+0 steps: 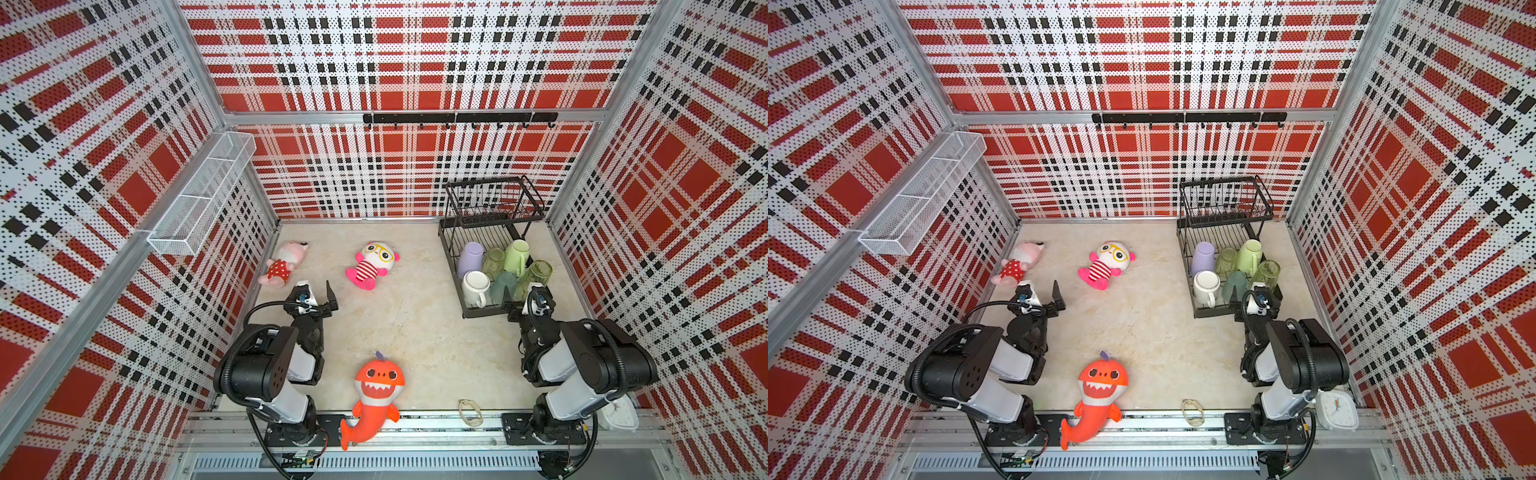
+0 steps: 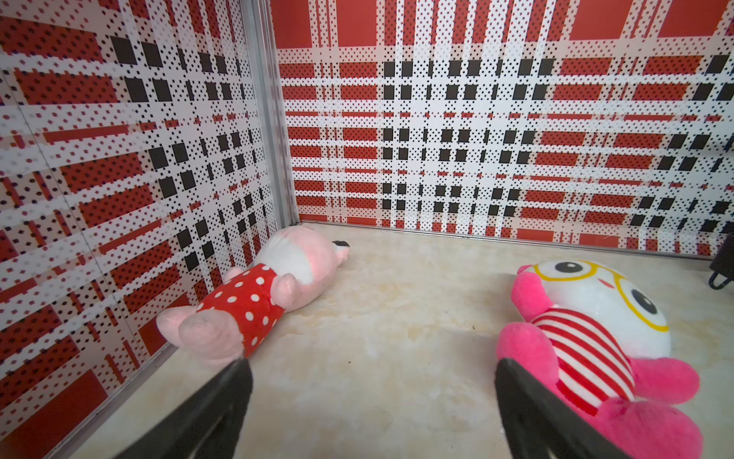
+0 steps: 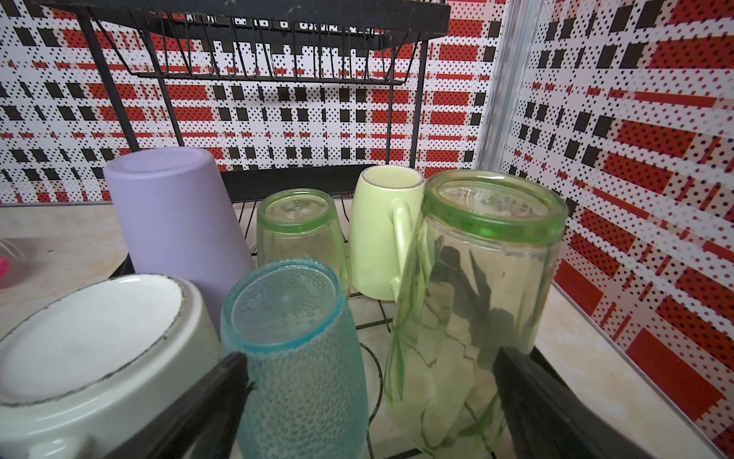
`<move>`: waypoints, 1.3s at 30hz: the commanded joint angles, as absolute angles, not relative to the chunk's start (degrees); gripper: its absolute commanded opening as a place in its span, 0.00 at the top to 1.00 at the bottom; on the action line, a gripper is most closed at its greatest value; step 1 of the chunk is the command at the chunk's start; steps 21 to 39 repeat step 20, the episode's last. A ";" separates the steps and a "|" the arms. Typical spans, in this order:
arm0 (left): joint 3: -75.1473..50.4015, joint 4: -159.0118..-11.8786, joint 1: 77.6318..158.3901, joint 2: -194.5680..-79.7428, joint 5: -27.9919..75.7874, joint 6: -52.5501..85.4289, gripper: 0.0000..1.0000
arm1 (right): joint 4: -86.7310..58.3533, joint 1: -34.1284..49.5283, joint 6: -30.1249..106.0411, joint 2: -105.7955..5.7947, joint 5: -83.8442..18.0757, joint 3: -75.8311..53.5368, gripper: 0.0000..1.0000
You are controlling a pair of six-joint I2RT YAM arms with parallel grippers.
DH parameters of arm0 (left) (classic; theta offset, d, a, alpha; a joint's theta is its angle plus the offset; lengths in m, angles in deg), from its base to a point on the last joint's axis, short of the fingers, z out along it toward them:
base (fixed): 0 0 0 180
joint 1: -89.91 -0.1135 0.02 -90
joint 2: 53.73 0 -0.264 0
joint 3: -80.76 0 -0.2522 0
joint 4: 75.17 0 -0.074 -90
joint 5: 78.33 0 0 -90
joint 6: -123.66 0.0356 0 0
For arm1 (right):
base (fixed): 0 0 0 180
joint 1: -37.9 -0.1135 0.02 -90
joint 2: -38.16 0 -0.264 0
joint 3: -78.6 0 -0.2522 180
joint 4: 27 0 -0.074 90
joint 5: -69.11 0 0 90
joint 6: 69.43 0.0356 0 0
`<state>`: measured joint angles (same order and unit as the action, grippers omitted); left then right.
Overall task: Load cups into a dish rack
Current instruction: Reset both arms
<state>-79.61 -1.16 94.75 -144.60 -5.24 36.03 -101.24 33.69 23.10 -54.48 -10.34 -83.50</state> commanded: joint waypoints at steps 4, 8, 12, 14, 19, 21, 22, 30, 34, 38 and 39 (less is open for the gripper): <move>-78.96 3.01 94.37 -144.61 -5.25 36.03 0.02 | -107.11 34.12 22.69 -54.91 -9.59 -83.46 0.00; -78.91 3.01 94.37 -144.62 -5.21 36.01 0.02 | -107.11 34.12 22.69 -54.82 -9.63 -83.54 0.00; -78.96 3.00 94.34 -144.61 -5.21 36.05 0.02 | -106.93 34.12 22.68 -54.96 -9.54 -83.24 0.00; -78.95 2.97 94.37 -144.63 -5.28 36.02 0.02 | -104.90 34.12 22.82 -54.37 -9.36 -82.51 0.00; -78.96 2.92 94.31 -144.63 -5.16 36.03 0.02 | -106.13 34.12 23.07 -54.60 -9.33 -83.14 0.00; -78.95 2.98 94.30 -144.61 -5.21 35.98 0.02 | -107.21 34.12 23.32 -54.94 -9.32 -83.75 0.00; -78.95 2.98 94.30 -144.61 -5.21 35.98 0.02 | -107.21 34.12 23.32 -54.94 -9.32 -83.75 0.00; -78.95 2.98 94.30 -144.61 -5.21 35.98 0.02 | -107.21 34.12 23.32 -54.94 -9.32 -83.75 0.00; -78.95 2.98 94.30 -144.61 -5.21 35.98 0.02 | -107.21 34.12 23.32 -54.94 -9.32 -83.75 0.00; -78.95 2.98 94.30 -144.61 -5.21 35.98 0.02 | -107.21 34.12 23.32 -54.94 -9.32 -83.75 0.00; -78.95 2.98 94.30 -144.61 -5.21 35.98 0.02 | -107.21 34.12 23.32 -54.94 -9.32 -83.75 0.00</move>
